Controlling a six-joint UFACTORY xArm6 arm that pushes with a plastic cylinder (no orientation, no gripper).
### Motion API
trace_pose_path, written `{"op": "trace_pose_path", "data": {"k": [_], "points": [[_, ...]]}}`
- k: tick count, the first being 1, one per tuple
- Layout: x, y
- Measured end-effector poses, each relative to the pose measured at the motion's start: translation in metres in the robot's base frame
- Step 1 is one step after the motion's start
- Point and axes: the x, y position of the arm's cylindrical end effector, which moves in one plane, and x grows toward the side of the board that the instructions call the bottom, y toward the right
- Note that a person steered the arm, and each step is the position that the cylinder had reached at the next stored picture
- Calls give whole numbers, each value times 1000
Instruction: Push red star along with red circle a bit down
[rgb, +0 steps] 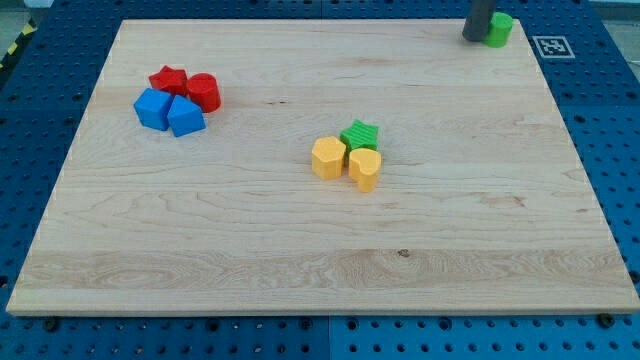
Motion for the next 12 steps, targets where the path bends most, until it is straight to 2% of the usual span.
{"op": "trace_pose_path", "data": {"k": [1, 3, 4, 5, 6, 7, 10, 11, 12], "points": [[12, -18], [107, -155], [126, -235], [135, -284], [135, -287], [114, -291], [59, -448], [68, -467], [92, -434]]}}
